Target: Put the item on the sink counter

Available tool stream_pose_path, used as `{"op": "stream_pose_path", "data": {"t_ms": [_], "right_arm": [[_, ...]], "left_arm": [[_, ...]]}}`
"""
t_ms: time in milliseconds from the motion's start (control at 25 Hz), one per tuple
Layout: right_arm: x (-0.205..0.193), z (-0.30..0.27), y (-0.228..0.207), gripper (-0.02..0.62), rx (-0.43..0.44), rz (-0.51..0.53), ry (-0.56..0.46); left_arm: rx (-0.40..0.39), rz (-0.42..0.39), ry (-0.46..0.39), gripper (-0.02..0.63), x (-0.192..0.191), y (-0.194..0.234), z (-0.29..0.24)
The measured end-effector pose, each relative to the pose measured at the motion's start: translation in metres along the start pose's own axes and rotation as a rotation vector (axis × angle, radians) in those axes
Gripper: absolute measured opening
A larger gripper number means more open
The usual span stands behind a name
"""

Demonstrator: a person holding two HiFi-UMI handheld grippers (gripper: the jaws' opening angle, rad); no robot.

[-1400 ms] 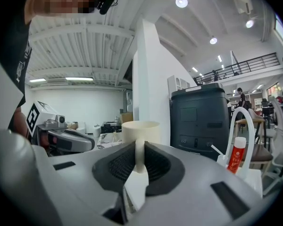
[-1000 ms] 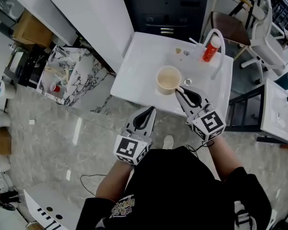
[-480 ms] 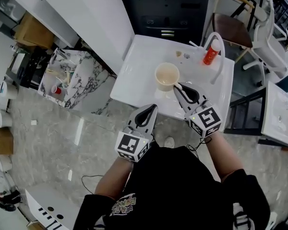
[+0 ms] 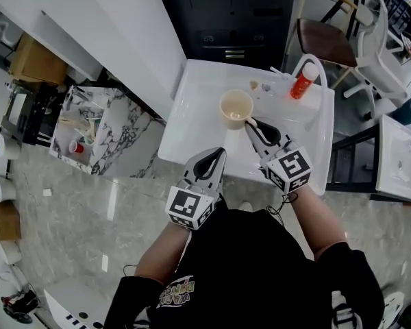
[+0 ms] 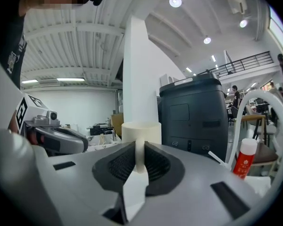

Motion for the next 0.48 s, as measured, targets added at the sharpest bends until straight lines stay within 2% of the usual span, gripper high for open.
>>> {"op": "stream_pose_path", "data": {"t_ms": [480], "right_arm": [[-0.019,-0.080,-0.035,0.092,-0.084,-0.022,0.035]], "left_arm": [[-0.080,0.032,0.057,0.016,-0.006,0.076,-0.037]]}}
Point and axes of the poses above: the fingertips, and each gripper's own axes: z backward along the fingers, y to its left, x out of its top, the point moved 7 cm from there along z, backward along the fingers, and after that the axes turned 4 degrees about -y, right-handed, at the moved point
